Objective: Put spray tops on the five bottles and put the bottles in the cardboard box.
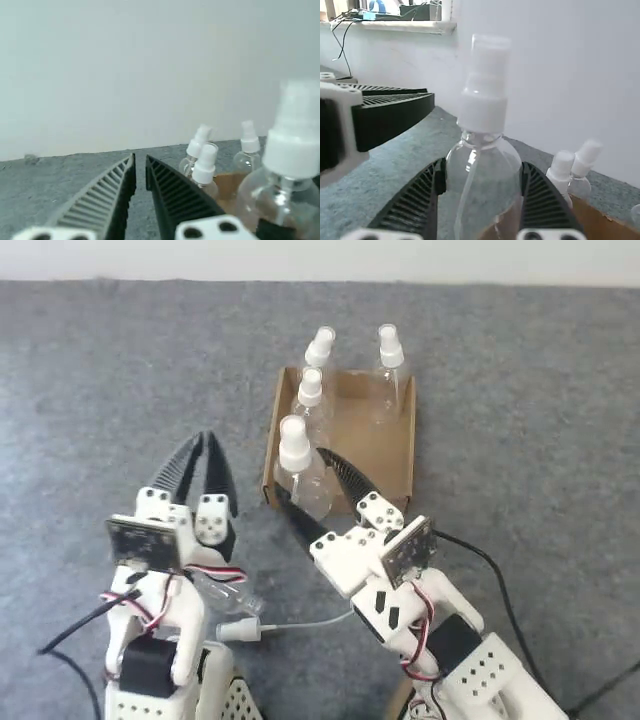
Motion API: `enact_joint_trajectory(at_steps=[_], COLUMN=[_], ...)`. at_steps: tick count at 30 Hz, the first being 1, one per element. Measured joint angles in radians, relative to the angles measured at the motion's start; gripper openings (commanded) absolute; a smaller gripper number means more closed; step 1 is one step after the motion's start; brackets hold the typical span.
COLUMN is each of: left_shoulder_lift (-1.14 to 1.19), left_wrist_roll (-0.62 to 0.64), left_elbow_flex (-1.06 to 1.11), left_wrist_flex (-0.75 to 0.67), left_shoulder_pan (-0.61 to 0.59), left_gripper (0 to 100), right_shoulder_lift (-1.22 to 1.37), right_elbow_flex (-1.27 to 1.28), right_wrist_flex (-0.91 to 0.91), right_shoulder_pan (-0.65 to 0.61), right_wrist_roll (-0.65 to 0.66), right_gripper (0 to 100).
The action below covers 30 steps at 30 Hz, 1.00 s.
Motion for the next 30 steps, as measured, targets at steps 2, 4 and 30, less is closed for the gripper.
enact_joint_trajectory(at_steps=[2, 4, 30], left_shoulder_lift=[0.0, 0.0, -0.002], left_wrist_roll=[-0.025, -0.055, -0.239], left_elbow_flex=[0.0, 0.0, -0.008], left_wrist_flex=[0.0, 0.0, 0.158], left_shoulder_pan=[0.04, 0.075, 0.282], left_gripper=[3, 3, 3], right_shoulder_lift=[-0.008, -0.012, -0.012], right_elbow_flex=[0.0, 0.0, 0.069], right_wrist_flex=[0.029, 0.057, 0.063], right_shoulder_pan=[-0.02, -0.04, -0.057], right_wrist_roll=[0.034, 0.075, 0.115], right_gripper=[0.7, 0.7, 0.7])
